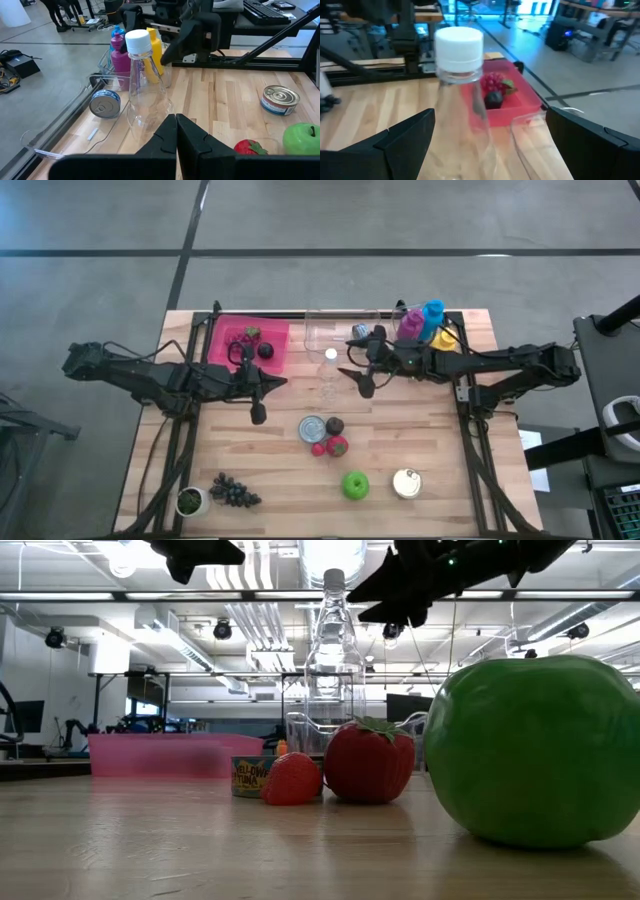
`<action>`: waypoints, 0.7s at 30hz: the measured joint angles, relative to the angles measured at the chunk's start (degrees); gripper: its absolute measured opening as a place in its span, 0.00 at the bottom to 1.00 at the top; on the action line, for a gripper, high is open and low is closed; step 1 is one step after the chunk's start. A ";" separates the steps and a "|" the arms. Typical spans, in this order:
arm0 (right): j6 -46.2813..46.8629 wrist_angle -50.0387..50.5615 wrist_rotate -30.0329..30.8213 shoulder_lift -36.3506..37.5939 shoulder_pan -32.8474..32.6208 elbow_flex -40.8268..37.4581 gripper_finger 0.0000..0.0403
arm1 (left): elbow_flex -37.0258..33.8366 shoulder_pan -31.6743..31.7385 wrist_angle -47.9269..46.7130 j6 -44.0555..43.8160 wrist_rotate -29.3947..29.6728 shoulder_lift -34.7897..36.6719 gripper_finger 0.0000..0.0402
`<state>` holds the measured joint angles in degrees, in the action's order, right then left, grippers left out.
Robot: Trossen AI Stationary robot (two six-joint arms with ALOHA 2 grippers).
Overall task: Pick & Place Food Item
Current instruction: Put the transparent water bottle into the right transparent bin
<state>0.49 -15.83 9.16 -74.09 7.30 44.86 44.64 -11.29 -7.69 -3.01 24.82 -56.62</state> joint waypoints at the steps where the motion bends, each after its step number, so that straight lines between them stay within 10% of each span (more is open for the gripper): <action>1: 0.00 -0.27 -0.99 -0.24 0.12 0.00 0.94 | 0.00 0.00 0.00 0.00 0.00 0.00 0.00; 21: -1.07 -3.28 -4.84 -9.53 0.27 6.09 0.94 | 0.00 0.00 -0.13 0.00 0.00 0.00 0.00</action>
<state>-0.58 -19.10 4.32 -83.62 7.57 50.96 44.64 -11.29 -7.82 -3.01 24.82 -56.62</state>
